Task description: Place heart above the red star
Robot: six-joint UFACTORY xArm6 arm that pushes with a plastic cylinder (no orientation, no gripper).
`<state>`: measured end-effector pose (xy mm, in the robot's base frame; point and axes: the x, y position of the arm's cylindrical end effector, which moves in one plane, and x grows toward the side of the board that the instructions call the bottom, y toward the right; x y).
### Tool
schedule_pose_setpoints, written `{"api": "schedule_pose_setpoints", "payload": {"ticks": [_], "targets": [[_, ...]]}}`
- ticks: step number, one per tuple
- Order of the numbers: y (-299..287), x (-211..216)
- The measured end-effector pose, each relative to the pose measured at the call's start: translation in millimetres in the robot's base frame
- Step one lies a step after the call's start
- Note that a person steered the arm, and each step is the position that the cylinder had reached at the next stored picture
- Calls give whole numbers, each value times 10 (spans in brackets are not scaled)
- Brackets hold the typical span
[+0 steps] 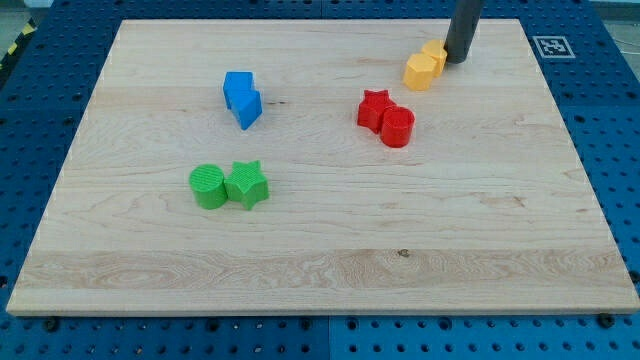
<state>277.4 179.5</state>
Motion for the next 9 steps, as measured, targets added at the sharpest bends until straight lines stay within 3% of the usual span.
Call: {"api": "schedule_pose_setpoints", "payload": {"ticks": [5, 7, 8, 9], "targets": [[-181, 1], [-249, 242], [-279, -8], [-781, -223]]}}
